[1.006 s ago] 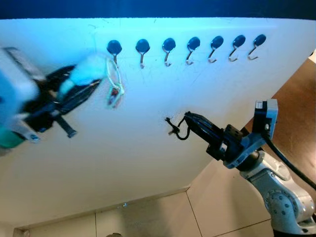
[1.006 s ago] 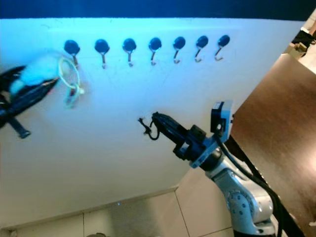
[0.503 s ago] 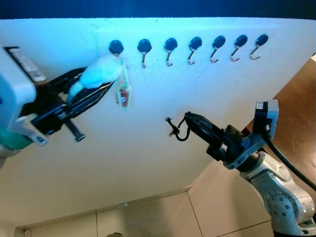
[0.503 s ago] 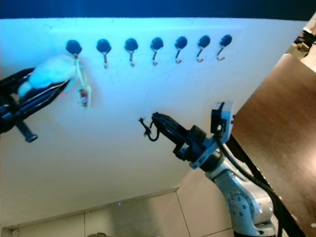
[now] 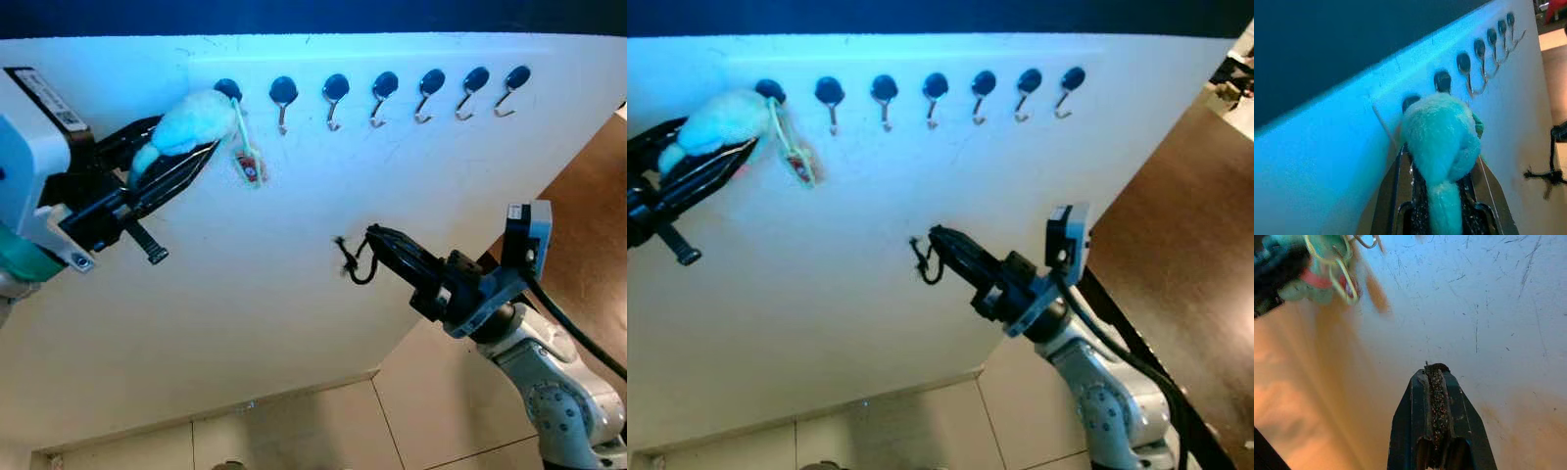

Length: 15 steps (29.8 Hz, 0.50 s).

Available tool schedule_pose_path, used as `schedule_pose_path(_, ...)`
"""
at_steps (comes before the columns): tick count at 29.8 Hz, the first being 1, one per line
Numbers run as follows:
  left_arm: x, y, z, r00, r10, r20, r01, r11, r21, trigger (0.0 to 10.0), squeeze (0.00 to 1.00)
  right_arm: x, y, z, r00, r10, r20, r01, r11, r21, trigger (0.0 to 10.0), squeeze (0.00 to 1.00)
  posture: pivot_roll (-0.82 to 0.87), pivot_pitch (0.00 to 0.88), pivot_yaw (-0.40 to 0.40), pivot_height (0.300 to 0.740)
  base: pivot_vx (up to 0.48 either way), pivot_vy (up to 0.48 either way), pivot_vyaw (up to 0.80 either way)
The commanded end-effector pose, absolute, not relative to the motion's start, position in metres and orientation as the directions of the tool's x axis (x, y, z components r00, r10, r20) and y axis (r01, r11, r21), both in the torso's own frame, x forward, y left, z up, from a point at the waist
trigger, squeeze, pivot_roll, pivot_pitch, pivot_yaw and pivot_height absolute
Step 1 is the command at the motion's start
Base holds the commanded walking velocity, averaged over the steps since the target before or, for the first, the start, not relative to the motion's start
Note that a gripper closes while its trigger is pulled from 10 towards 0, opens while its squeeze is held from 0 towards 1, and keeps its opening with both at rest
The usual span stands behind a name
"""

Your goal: Hang keys on a hook

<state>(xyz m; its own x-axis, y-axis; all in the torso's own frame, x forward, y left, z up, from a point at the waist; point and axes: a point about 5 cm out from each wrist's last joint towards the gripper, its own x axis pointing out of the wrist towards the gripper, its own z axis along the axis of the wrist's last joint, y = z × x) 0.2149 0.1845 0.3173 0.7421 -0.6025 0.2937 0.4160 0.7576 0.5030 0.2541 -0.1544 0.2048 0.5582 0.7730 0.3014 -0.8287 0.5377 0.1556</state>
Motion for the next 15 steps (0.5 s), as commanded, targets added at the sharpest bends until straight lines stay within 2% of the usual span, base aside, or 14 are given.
schedule_pose_path(1,0.219,0.192,0.305,0.777,-0.581,0.243,0.441,0.777,0.448,10.0,0.0,0.251,-0.154,0.205,0.557,0.774,0.302,-0.83,0.537,0.152,10.0,0.0,0.11,0.026,0.036,0.74,0.0,0.0,0.0)
schedule_pose_path(7,0.211,0.194,0.282,0.753,-0.63,0.19,0.559,0.765,0.32,10.0,0.0,0.25,-0.154,0.205,0.556,0.773,0.304,-0.83,0.537,0.153,10.0,0.0,0.11,0.029,0.036,0.74,0.0,0.0,0.0)
schedule_pose_path(15,0.206,0.189,0.27,0.744,-0.65,0.154,0.592,0.748,0.299,10.0,0.0,0.25,-0.154,0.205,0.555,0.776,0.3,-0.831,0.536,0.152,10.0,0.0,0.11,0.036,0.028,0.74,0.0,0.0,0.0)
